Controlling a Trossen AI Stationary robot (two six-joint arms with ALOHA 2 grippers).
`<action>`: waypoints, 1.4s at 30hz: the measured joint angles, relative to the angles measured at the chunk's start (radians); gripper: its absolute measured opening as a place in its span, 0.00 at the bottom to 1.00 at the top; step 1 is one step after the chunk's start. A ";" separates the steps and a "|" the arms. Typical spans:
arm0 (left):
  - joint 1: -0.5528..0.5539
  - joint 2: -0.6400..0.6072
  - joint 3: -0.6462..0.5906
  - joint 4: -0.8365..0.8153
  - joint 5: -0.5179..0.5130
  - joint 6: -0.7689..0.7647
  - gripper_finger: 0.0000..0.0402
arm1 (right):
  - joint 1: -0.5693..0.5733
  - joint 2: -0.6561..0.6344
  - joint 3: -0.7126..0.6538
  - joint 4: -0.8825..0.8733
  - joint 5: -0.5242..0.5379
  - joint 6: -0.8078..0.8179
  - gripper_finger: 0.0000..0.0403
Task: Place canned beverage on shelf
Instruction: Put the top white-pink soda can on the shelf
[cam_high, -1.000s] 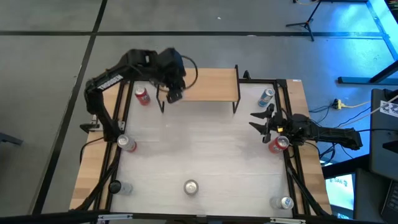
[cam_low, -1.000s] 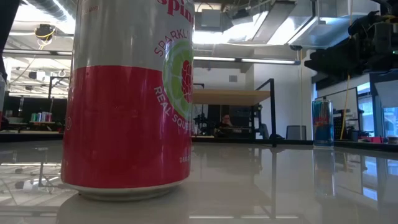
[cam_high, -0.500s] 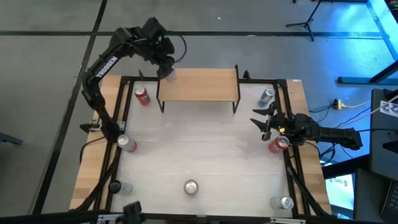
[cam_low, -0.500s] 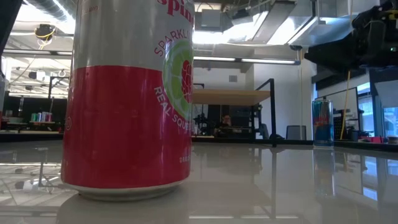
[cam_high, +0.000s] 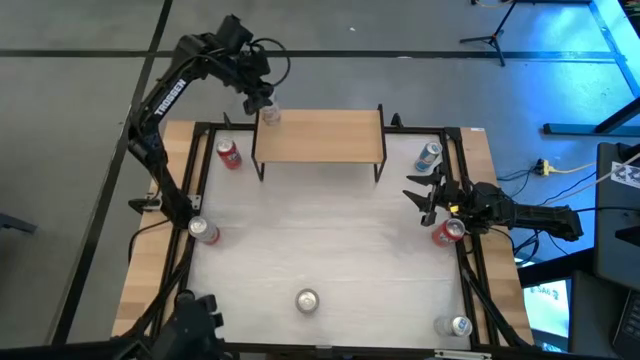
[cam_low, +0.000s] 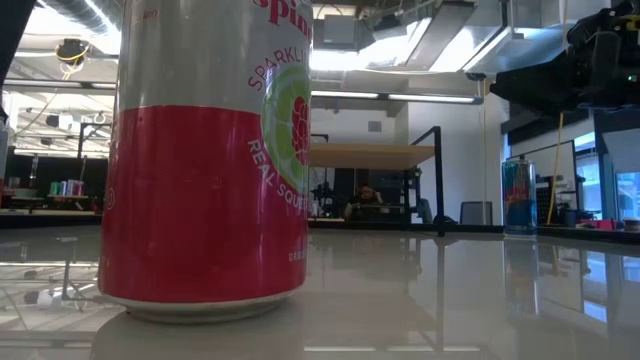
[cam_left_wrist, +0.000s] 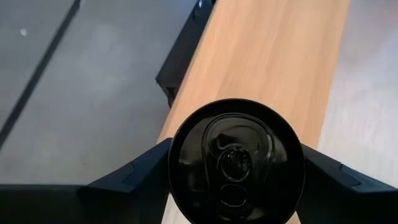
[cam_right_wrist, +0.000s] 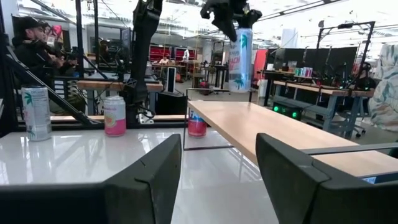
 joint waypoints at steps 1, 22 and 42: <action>0.007 0.000 -0.012 -0.001 0.000 0.007 0.62 | 0.000 0.000 0.000 0.000 0.000 0.000 0.51; 0.035 -0.003 -0.159 0.124 0.047 0.005 0.62 | 0.000 0.000 0.000 -0.006 0.001 -0.048 0.51; -0.021 0.003 -0.145 0.114 -0.106 -0.014 0.86 | 0.000 0.000 0.000 -0.006 0.000 -0.048 0.51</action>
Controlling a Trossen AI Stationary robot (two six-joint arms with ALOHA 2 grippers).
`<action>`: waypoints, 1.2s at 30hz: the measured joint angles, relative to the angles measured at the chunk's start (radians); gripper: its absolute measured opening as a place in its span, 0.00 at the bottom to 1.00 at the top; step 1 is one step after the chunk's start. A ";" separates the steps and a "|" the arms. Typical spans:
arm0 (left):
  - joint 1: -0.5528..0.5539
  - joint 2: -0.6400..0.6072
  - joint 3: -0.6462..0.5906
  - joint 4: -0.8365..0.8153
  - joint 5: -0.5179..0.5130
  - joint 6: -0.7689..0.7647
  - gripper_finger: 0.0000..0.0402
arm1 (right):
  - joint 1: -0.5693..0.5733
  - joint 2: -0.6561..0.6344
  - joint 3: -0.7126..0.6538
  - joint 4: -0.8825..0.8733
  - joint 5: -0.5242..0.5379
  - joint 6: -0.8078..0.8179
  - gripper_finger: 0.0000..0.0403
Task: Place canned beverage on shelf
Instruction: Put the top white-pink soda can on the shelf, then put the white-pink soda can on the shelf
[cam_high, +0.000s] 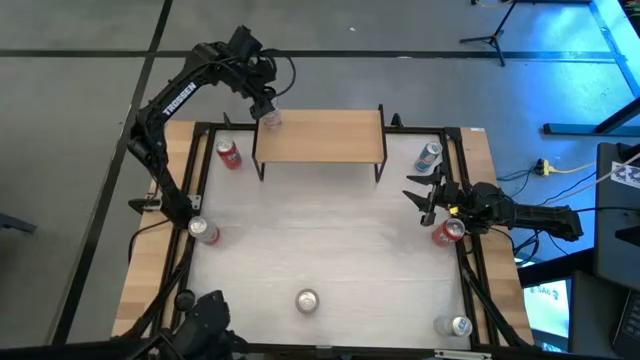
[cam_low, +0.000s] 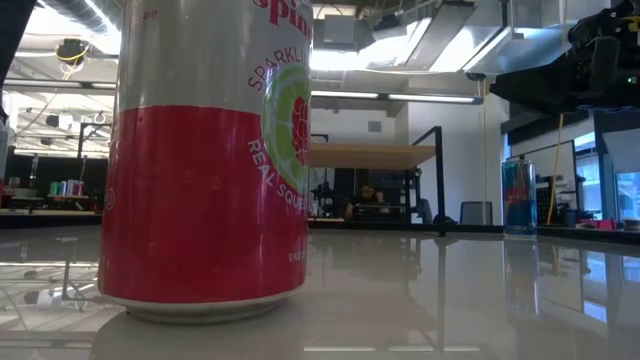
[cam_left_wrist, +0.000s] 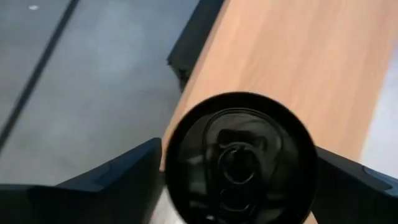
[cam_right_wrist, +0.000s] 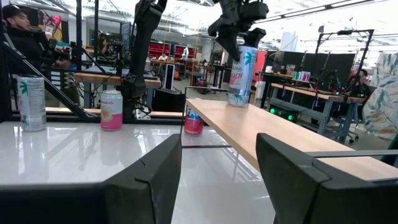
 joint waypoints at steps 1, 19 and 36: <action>-0.007 0.000 0.010 -0.002 -0.021 0.000 0.86 | 0.000 0.000 0.000 0.000 0.000 0.000 0.51; -0.163 -0.003 0.313 -0.144 -0.036 -0.120 0.86 | 0.000 0.000 0.000 0.000 0.000 0.006 0.51; -0.569 -0.011 0.295 -0.320 -0.102 -0.420 0.84 | 0.000 0.000 0.000 0.000 0.000 0.030 0.51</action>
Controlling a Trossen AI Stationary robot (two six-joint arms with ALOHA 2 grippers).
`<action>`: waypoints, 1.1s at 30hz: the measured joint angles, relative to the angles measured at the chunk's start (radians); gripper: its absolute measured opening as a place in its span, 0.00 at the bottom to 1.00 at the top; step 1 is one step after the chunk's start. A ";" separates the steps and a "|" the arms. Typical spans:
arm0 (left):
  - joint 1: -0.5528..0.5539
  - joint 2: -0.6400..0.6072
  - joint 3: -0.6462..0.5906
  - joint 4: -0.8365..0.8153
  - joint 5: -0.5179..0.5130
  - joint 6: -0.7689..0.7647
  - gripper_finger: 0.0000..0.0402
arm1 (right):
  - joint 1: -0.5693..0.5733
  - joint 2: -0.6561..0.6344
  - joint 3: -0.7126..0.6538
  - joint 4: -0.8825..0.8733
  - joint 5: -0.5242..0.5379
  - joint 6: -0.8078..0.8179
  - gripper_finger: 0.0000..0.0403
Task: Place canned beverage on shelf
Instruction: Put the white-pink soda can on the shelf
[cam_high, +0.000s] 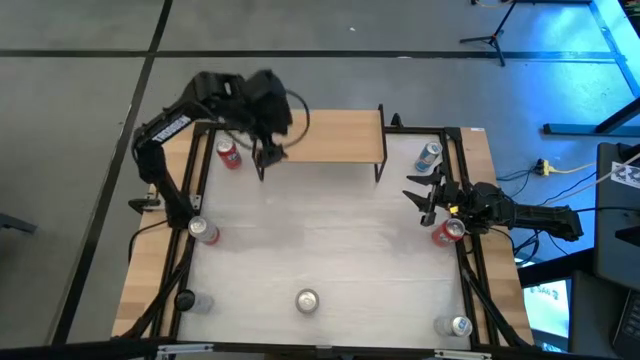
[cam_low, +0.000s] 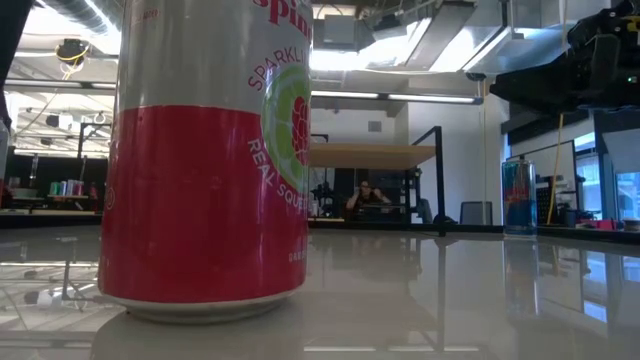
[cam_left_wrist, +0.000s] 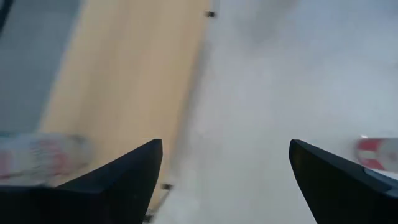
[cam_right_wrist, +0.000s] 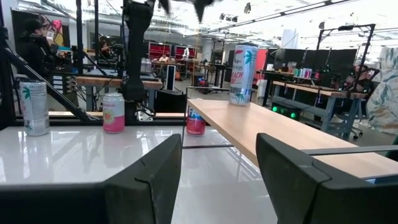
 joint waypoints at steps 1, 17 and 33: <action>-0.034 -0.010 -0.011 0.003 -0.003 -0.017 0.84 | 0.000 0.000 0.000 0.000 0.000 0.000 0.51; -0.608 -0.188 -0.299 -0.001 -0.339 -0.638 0.84 | 0.000 0.000 0.000 0.006 -0.002 0.023 0.51; -1.026 -0.194 -0.537 0.003 -0.265 -1.300 0.84 | 0.001 0.000 0.000 0.006 -0.003 0.147 0.51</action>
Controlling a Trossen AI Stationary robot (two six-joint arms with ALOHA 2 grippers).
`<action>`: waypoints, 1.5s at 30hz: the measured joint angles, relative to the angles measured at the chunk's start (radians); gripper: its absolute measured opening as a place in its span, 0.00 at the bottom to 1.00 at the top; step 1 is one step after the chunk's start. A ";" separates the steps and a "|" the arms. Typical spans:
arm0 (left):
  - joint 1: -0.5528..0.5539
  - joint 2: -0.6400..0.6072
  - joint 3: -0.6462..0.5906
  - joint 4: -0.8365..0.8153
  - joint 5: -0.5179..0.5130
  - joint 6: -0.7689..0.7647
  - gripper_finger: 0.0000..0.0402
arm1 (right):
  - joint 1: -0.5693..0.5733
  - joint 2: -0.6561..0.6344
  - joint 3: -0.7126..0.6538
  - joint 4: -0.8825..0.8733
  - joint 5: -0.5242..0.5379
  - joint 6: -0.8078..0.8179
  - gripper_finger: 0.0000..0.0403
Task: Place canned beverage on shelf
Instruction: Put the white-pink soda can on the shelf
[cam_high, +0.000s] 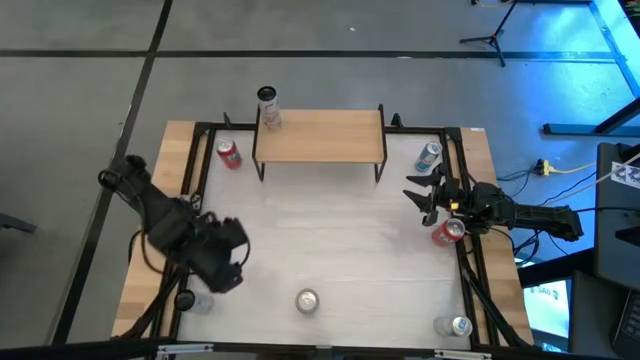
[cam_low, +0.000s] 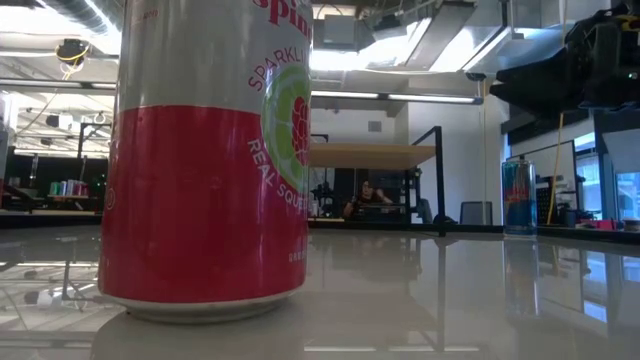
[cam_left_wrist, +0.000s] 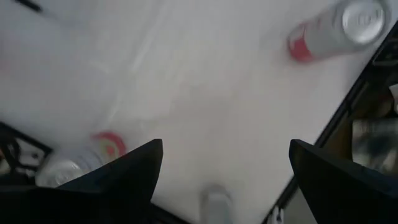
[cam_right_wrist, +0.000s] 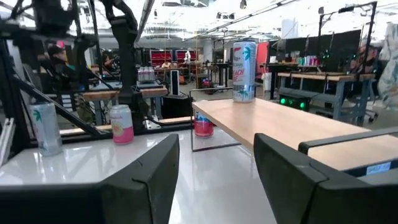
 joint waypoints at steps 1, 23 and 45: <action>-0.026 0.000 -0.010 0.000 0.002 -0.032 0.84 | 0.000 0.000 0.000 0.000 0.000 0.008 0.51; -0.389 0.000 -0.231 0.117 0.126 -0.622 0.84 | 0.000 0.002 0.008 -0.031 0.000 0.061 0.51; -0.486 0.052 -0.241 0.145 0.092 -0.741 0.84 | -0.001 0.002 0.008 -0.038 -0.070 0.086 0.51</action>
